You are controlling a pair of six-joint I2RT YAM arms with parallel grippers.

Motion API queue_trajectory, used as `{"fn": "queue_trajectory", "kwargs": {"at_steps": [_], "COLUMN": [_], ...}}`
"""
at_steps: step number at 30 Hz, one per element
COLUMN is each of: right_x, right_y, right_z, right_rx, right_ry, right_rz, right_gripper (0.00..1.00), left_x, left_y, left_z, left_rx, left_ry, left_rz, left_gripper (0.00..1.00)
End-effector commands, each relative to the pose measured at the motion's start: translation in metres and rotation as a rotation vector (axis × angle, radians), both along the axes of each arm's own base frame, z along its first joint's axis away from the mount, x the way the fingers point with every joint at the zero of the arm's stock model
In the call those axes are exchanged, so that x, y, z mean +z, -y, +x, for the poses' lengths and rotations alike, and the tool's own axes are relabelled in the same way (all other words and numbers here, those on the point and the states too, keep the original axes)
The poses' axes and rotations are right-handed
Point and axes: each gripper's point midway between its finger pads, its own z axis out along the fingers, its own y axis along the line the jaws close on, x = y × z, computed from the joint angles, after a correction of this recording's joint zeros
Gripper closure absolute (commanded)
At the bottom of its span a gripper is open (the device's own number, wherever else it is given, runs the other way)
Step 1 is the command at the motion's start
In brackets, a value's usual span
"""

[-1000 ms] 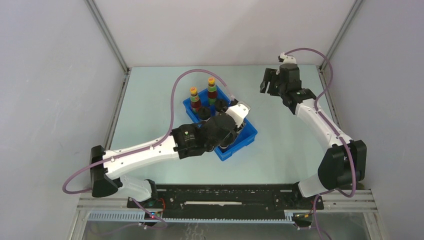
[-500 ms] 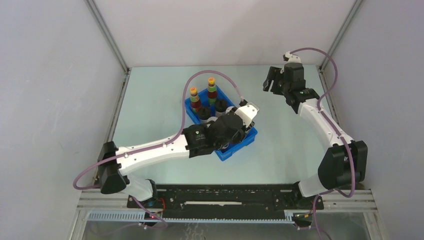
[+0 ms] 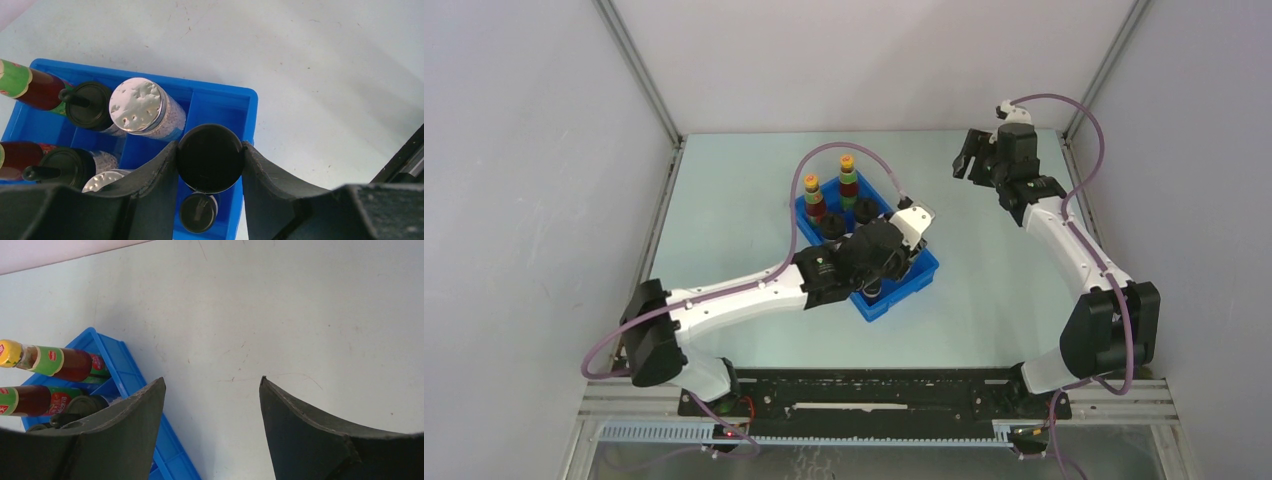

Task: Organize the condiment bottles
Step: Place the bottle in the storage box.

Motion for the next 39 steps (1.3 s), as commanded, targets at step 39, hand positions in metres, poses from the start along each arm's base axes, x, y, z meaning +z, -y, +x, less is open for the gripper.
{"fn": "queue_trajectory", "kwargs": {"at_steps": [39], "right_x": [0.013], "right_y": [0.010], "right_z": [0.004], "right_rx": [-0.026], "right_ry": [0.054], "right_rz": [0.037], "right_gripper": [0.23], "left_x": [-0.054], "left_y": [0.020], "left_z": [0.036], "left_rx": [-0.044], "left_ry": [0.005], "left_rz": [-0.027], "left_gripper": [1.00]}}
